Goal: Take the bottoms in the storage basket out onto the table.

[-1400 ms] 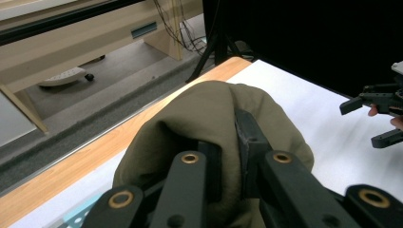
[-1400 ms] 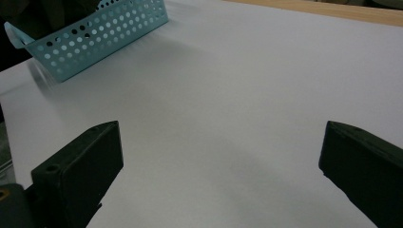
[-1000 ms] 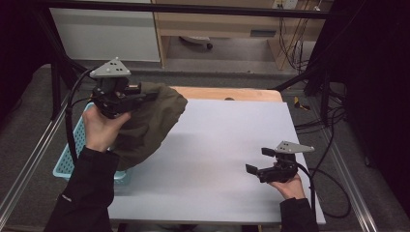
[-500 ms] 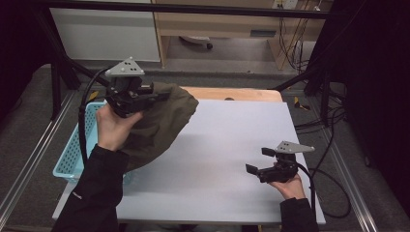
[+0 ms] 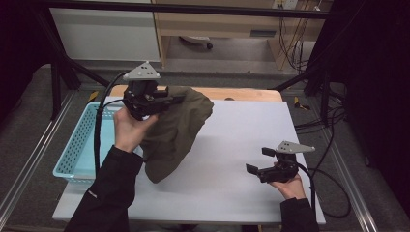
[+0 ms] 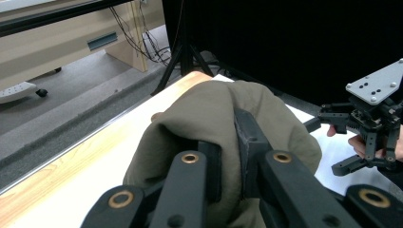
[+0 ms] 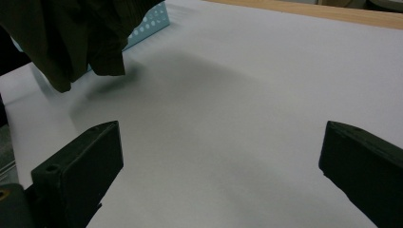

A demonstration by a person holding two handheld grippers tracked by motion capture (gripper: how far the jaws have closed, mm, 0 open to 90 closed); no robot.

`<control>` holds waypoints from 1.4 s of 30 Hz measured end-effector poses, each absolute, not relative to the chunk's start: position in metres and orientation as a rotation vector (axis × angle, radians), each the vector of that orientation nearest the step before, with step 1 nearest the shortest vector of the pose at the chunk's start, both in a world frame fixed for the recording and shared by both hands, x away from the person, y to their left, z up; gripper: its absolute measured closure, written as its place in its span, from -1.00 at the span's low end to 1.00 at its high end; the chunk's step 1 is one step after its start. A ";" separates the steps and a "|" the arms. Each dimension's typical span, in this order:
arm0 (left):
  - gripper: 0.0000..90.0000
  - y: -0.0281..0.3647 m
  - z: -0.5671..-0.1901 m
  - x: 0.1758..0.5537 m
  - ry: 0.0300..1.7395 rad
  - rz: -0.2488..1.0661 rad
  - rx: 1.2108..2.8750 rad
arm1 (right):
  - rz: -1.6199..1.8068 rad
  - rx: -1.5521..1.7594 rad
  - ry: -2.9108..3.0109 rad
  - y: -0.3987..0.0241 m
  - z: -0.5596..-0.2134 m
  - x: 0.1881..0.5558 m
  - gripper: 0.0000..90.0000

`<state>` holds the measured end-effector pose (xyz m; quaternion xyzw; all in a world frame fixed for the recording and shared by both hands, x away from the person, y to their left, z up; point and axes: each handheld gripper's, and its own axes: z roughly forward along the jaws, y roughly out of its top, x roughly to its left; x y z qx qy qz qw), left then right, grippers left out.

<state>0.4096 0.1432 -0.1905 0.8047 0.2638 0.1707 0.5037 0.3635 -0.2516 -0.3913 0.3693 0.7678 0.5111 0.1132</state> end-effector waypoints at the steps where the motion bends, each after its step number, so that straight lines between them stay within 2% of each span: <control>1: 0.83 0.141 -0.193 0.410 0.636 0.412 1.946 | 1.498 1.081 2.254 -0.252 -0.391 0.364 -0.97; 15: 0.83 0.117 -0.230 0.422 0.663 0.381 1.995 | 1.499 1.086 2.255 -0.251 -0.391 0.363 -0.97; 42: 0.78 0.101 -0.283 0.434 0.701 0.298 1.993 | 1.491 1.087 2.263 -0.250 -0.393 0.364 -0.97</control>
